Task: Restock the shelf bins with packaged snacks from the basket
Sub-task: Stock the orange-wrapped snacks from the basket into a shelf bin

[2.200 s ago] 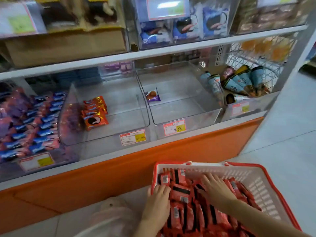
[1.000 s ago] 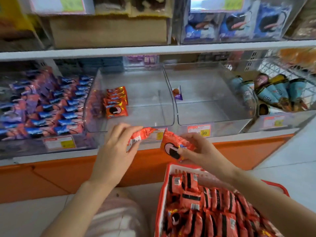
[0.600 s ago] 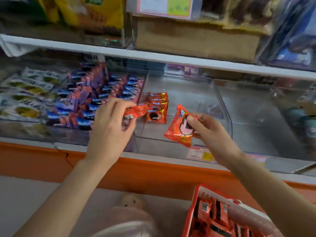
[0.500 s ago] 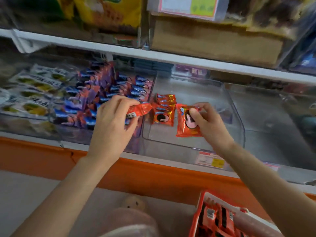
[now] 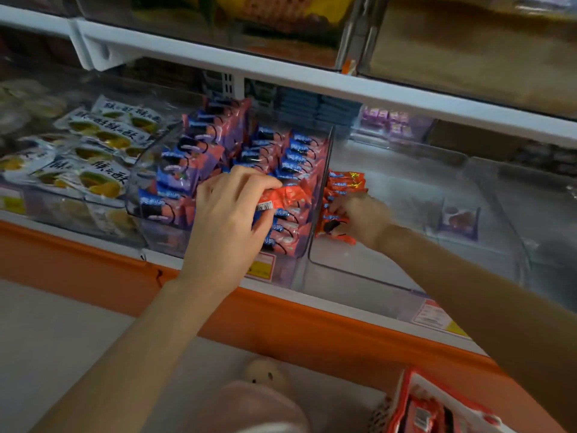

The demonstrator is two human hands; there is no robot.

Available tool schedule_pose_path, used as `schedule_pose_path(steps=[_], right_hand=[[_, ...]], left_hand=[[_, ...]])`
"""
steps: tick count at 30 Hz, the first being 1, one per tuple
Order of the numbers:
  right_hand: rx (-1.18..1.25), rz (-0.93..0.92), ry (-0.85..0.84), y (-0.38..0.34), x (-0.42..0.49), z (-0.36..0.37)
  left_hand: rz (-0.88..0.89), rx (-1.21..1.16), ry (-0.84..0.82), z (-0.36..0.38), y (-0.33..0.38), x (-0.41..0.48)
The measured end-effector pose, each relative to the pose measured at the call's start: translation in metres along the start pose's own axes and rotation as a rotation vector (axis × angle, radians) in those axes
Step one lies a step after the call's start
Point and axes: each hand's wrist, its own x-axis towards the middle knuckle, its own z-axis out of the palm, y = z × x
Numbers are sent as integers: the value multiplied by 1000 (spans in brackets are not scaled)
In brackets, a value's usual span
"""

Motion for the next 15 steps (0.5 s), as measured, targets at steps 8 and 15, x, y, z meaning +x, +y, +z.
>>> schedule_pose_path(steps=[8, 15], right_hand=[[-173, -46, 63, -7, -5, -2], [133, 2, 110, -10, -34, -18]], left_hand=[[-17, -43, 7, 7, 10, -7], [-4, -116, 29, 8, 37, -15]])
